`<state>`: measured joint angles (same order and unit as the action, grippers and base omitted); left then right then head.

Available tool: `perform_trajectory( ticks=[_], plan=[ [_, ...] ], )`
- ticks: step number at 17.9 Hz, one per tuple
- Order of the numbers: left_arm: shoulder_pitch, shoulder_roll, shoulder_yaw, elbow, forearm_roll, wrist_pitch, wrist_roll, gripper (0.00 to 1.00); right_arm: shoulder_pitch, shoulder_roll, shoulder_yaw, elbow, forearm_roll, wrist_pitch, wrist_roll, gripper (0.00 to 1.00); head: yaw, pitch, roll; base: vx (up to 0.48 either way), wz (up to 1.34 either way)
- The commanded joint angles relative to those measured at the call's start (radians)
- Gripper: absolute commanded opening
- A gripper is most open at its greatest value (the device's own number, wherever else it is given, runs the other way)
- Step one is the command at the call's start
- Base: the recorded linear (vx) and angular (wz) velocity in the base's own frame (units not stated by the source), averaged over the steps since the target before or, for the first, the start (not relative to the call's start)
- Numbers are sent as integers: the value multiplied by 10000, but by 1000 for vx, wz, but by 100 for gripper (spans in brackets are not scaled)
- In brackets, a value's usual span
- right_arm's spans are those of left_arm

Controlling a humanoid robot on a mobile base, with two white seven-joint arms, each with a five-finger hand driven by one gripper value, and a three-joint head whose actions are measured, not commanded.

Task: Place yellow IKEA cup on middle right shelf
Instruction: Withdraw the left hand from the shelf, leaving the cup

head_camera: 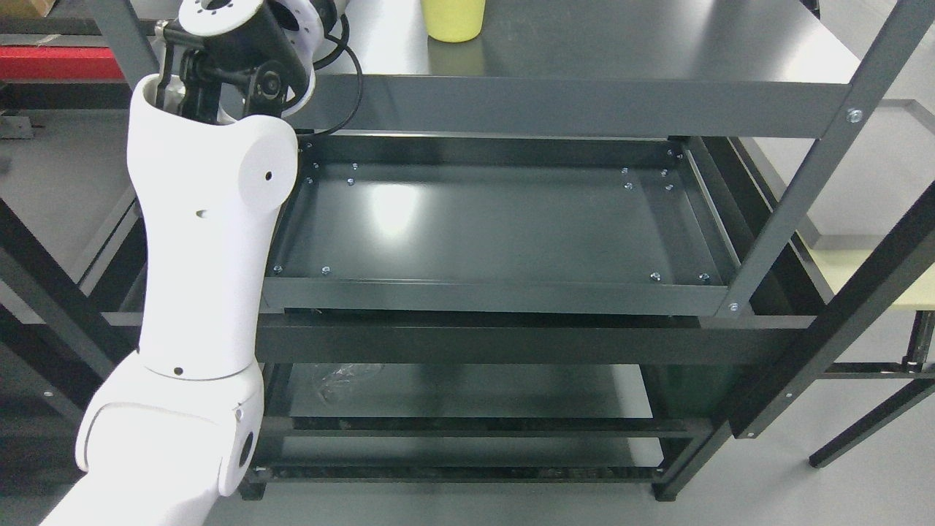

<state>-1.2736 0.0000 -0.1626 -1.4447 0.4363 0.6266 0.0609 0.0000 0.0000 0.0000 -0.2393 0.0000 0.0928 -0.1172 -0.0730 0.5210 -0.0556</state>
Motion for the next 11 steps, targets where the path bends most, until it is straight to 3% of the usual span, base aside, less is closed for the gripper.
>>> perform_trajectory(
  ticks=[1, 5, 9, 11],
  plan=[
    [-88, 175, 291, -1353, 8, 114, -683, 99, 138, -175, 169, 0, -245, 7, 7, 99, 0, 0, 0, 0, 0],
    [-88, 175, 337, -1583, 695, 1249, -1513, 99, 138, -175, 169, 0, -245, 7, 7, 99, 0, 0, 0, 0, 0],
    [-58, 175, 47, -2042, 2842, 1755, -1575, 98, 138, -175, 169, 0, -245, 7, 7, 99, 0, -1, 0, 0, 0],
    [80, 175, -198, -2288, 3945, 2001, -2413, 98, 138, -175, 169, 0, -245, 7, 7, 99, 0, -1, 0, 0, 0]
  ],
)
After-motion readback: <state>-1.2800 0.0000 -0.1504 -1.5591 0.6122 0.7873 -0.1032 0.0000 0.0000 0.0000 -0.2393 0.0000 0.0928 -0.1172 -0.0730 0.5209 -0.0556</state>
